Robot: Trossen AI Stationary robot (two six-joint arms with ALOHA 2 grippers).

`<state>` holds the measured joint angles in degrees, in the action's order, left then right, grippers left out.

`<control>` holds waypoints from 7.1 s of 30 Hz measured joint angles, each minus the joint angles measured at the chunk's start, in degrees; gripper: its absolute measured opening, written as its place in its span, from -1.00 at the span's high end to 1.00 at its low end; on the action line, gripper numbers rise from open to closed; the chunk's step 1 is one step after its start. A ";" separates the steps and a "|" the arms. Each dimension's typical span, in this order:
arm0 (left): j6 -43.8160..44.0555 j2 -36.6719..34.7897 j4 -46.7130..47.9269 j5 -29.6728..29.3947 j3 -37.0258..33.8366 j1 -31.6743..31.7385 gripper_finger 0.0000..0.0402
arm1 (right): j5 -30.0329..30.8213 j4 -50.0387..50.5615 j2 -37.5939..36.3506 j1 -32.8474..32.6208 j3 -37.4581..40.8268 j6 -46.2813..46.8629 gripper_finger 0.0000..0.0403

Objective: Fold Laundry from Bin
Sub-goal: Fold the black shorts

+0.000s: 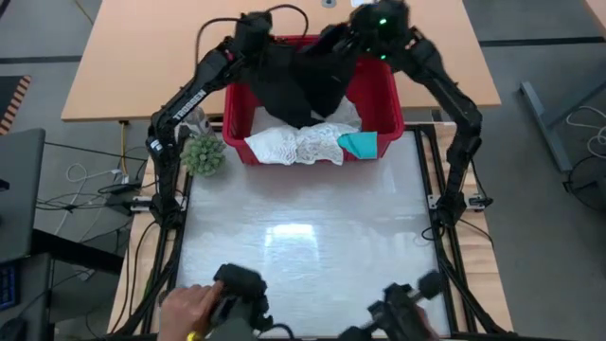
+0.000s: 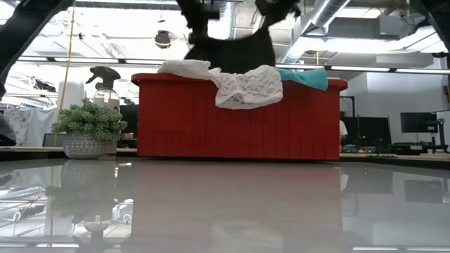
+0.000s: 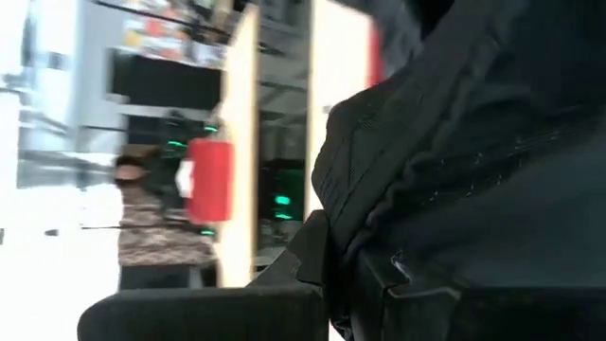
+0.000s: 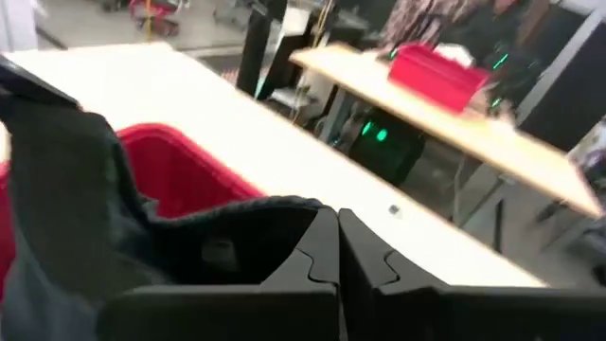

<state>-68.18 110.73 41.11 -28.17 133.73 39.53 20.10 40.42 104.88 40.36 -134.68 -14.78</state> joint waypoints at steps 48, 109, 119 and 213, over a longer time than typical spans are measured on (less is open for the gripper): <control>12.56 -18.70 -5.15 -25.73 0.02 -63.75 1.00 | 8.75 -4.96 -19.53 -67.30 -0.14 -7.65 0.92; 102.09 -35.09 -22.27 18.14 -84.67 -47.48 1.00 | 8.02 40.25 -5.81 -55.56 40.29 83.82 0.92; 83.90 -35.12 -24.30 28.75 -88.31 -44.87 0.46 | 3.86 40.53 -5.81 -55.50 43.90 85.23 0.92; 54.02 -16.95 40.61 19.60 -40.85 -35.62 1.00 | 9.74 49.53 -6.21 -66.34 44.10 111.05 0.92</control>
<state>-14.17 93.78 81.72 -8.58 92.88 3.91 29.84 89.95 98.67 -25.98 -90.59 96.27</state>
